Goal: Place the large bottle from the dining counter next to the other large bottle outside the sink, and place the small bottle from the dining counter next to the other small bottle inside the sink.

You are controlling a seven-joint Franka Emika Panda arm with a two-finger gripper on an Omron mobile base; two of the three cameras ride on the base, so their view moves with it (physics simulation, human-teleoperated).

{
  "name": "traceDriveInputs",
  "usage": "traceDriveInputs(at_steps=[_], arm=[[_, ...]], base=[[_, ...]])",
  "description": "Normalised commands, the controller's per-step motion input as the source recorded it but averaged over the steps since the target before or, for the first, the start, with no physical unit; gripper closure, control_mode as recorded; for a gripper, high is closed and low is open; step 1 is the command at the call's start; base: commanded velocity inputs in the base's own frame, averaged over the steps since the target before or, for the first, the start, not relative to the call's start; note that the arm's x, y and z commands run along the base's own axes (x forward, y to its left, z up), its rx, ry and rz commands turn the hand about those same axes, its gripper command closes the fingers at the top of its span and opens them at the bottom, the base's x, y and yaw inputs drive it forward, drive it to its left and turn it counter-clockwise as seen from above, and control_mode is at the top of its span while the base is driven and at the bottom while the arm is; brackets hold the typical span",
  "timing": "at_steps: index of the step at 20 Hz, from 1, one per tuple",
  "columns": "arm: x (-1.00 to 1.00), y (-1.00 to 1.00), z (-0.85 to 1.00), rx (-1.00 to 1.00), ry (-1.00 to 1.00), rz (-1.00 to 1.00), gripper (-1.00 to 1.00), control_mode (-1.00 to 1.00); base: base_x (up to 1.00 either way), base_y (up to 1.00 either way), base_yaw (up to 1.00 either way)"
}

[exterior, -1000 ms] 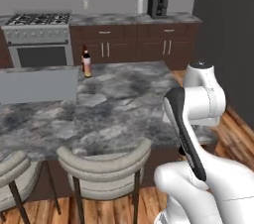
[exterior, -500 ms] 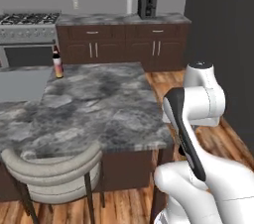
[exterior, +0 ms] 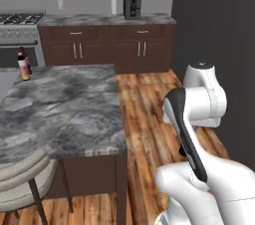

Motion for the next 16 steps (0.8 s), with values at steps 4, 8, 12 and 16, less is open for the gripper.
traceDriveInputs(at_steps=[4,8,12,16], arm=[[0.0,0.0,0.0,0.0,0.0,0.0,1.0,1.0],[0.0,0.0,0.0,0.0,0.0,0.0,1.0,1.0],[0.0,0.0,0.0,0.0,0.0,0.0,1.0,1.0],[0.0,0.0,0.0,0.0,0.0,0.0,1.0,1.0]], base=[[0.26,-0.54,-0.06],[0.24,-0.44,-0.05],[0.45,-0.46,-0.05],[0.6,-0.48,-0.06]])
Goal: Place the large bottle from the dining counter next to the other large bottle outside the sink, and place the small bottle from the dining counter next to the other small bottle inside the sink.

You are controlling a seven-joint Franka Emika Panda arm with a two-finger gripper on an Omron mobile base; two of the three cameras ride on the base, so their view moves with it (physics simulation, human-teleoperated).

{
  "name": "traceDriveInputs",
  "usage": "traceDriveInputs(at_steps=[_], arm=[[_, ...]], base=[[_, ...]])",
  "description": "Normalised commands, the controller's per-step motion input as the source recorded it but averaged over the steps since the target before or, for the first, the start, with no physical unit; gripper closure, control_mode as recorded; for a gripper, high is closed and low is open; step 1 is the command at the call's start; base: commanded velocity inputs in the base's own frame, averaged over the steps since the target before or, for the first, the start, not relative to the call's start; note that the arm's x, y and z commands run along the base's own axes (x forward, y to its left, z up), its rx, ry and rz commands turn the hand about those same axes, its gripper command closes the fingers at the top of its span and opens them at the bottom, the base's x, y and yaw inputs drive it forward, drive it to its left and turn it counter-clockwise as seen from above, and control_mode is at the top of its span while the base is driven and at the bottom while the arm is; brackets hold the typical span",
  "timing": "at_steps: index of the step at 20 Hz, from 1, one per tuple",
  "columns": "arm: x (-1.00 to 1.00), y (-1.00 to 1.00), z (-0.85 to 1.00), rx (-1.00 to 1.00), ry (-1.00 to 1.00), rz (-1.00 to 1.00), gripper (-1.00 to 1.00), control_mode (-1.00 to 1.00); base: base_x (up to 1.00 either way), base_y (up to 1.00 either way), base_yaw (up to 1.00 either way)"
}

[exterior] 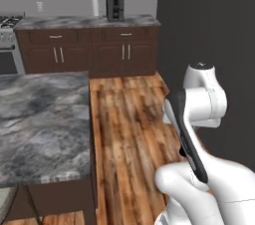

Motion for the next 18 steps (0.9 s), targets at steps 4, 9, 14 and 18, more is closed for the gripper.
traceDriveInputs(at_steps=[4,9,14,18], arm=[[0.0,0.0,0.0,0.0,0.0,0.0,1.0,1.0],[0.0,0.0,0.0,0.0,0.0,0.0,1.0,1.0],[0.0,0.0,0.0,0.0,0.0,0.0,1.0,1.0],[0.0,0.0,0.0,0.0,0.0,0.0,1.0,1.0]], base=[[0.54,-0.54,-0.04],[0.51,-0.35,0.0],[0.66,-0.21,0.0],[0.68,-0.4,0.01]])
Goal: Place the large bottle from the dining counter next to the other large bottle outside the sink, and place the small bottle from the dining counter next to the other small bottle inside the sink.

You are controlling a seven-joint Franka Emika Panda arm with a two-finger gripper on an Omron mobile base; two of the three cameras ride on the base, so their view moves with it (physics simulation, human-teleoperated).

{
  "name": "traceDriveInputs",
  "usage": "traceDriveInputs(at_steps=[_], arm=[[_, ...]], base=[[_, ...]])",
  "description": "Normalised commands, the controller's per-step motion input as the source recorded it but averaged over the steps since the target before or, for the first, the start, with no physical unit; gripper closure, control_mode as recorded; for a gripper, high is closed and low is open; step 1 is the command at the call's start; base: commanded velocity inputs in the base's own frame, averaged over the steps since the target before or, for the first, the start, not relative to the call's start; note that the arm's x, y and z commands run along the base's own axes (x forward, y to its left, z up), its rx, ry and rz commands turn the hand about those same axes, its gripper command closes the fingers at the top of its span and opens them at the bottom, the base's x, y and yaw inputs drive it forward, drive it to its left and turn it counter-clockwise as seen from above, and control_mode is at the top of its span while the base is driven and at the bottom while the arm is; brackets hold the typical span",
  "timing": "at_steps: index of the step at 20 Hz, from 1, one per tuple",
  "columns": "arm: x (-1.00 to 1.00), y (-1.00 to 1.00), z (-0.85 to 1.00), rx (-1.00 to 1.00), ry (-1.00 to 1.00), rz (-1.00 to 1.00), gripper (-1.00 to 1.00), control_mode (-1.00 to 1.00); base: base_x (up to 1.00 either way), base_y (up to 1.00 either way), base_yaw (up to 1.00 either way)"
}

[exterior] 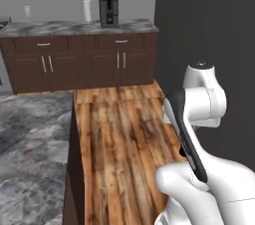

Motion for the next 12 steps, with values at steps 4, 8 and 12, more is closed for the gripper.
traceDriveInputs(at_steps=[4,8,12], arm=[[0.0,0.0,0.0,0.0,0.0,0.0,1.0,1.0],[0.0,0.0,0.0,0.0,0.0,0.0,1.0,1.0],[0.0,0.0,0.0,0.0,0.0,0.0,1.0,1.0]], base=[[0.63,-0.59,0.07],[0.58,-0.48,0.06],[0.49,-0.05,0.0]])
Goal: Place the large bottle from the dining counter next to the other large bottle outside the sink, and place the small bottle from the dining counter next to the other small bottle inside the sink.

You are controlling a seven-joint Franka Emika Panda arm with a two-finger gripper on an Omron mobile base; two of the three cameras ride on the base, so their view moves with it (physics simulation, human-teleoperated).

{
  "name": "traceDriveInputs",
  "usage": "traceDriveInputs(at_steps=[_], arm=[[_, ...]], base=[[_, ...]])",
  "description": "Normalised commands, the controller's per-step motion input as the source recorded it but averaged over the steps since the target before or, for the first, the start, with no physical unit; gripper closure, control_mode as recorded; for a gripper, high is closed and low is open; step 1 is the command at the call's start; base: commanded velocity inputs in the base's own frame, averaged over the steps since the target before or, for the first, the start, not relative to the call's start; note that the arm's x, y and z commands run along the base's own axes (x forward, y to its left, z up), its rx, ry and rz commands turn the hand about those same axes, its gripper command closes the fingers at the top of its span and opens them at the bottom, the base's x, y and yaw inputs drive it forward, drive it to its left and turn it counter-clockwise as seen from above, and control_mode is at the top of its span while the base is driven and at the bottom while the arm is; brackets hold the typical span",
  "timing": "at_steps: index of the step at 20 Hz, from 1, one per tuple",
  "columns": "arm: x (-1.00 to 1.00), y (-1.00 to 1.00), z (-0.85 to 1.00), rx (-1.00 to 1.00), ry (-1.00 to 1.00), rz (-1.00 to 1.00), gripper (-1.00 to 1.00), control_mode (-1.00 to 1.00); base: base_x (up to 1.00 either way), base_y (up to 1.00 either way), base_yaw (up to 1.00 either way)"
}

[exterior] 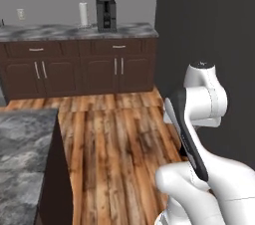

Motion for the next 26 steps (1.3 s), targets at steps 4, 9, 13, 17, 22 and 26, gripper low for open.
traceDriveInputs(at_steps=[4,9,13,17,22,26], arm=[[0.0,0.0,0.0,0.0,0.0,0.0,1.0,1.0],[0.0,0.0,0.0,0.0,0.0,0.0,1.0,1.0],[0.0,0.0,0.0,0.0,0.0,0.0,1.0,1.0],[0.0,0.0,0.0,0.0,0.0,0.0,1.0,1.0],[0.0,0.0,0.0,0.0,0.0,0.0,1.0,1.0],[0.0,0.0,0.0,0.0,0.0,0.0,1.0,1.0]], base=[[0.81,-0.31,0.04],[0.8,-0.29,0.06],[0.77,-0.14,0.05],[0.86,-0.26,0.09],[0.77,-0.19,0.19],[0.7,-0.11,0.3]])
